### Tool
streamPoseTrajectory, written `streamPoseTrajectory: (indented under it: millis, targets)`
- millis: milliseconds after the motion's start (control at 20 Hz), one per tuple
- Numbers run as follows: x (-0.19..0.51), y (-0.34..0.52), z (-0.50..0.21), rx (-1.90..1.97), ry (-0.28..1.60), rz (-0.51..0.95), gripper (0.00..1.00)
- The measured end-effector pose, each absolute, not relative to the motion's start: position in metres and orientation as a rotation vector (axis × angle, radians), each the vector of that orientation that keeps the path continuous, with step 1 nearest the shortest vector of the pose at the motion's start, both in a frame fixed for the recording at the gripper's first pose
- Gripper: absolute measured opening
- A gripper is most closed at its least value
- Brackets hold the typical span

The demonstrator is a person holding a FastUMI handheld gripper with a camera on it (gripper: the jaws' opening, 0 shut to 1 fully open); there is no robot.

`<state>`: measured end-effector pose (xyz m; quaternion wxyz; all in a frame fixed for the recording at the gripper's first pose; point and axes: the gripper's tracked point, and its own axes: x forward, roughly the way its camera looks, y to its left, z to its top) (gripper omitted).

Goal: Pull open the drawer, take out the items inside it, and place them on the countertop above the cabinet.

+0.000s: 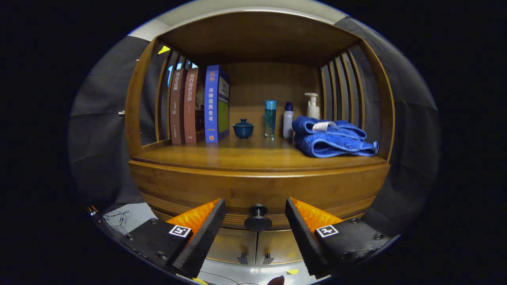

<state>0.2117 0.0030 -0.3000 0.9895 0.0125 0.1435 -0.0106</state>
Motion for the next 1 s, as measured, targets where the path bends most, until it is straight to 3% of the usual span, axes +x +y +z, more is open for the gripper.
streamPoseTrajectory:
  millis: [150, 300, 350, 400, 450, 1000]
  targets:
    - [0.216, 0.0, -0.315, 0.04, 0.331, -0.03, 0.54]
    - [0.22, 0.001, -0.325, 0.033, 0.332, -0.041, 0.55]
    - [0.226, 0.0, -0.322, 0.03, 0.331, -0.045, 0.46]
    - [0.223, -0.002, -0.321, 0.027, 0.33, -0.051, 0.46]
    - [0.225, -0.001, -0.322, 0.018, 0.33, -0.056, 0.38]
    - [0.223, -0.002, -0.332, 0.032, 0.356, -0.076, 0.49]
